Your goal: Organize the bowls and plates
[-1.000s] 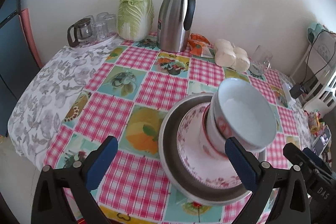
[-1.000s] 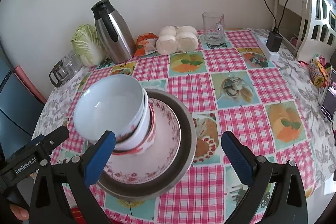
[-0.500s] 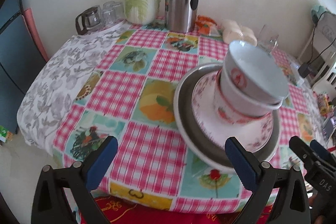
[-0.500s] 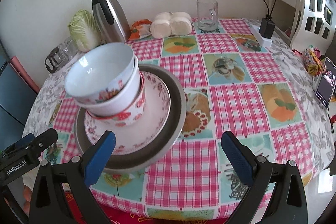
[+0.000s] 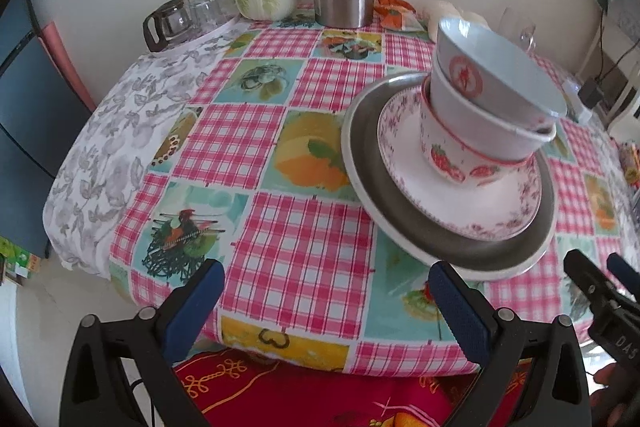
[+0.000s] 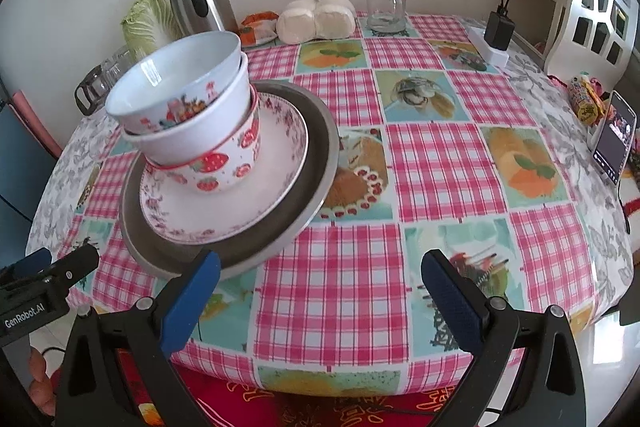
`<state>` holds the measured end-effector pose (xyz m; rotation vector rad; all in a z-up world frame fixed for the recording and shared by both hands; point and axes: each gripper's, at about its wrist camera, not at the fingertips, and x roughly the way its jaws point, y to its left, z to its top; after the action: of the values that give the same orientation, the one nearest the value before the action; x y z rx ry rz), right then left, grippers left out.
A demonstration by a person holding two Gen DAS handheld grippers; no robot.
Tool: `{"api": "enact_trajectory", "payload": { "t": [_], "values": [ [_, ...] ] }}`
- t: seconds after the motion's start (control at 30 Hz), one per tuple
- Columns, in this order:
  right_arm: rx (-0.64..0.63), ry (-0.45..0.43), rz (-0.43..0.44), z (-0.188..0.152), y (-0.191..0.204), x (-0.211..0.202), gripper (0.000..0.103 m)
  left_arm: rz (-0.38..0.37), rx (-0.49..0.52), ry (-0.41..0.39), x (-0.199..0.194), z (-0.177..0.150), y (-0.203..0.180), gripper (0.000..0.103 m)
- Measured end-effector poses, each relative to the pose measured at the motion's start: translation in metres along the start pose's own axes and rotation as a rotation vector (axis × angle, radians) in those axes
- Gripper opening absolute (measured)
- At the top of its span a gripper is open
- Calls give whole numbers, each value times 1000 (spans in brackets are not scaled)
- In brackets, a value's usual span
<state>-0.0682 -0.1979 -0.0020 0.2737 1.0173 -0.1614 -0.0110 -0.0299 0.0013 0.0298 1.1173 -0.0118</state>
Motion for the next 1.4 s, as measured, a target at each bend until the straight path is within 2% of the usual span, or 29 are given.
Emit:
{"api": "enact_trajectory", "payload": {
  "t": [1.4],
  "values": [
    [-2, 11, -15, -4, -3, 4, 101, -28, 57, -5, 0, 0, -9, 103]
  ]
}}
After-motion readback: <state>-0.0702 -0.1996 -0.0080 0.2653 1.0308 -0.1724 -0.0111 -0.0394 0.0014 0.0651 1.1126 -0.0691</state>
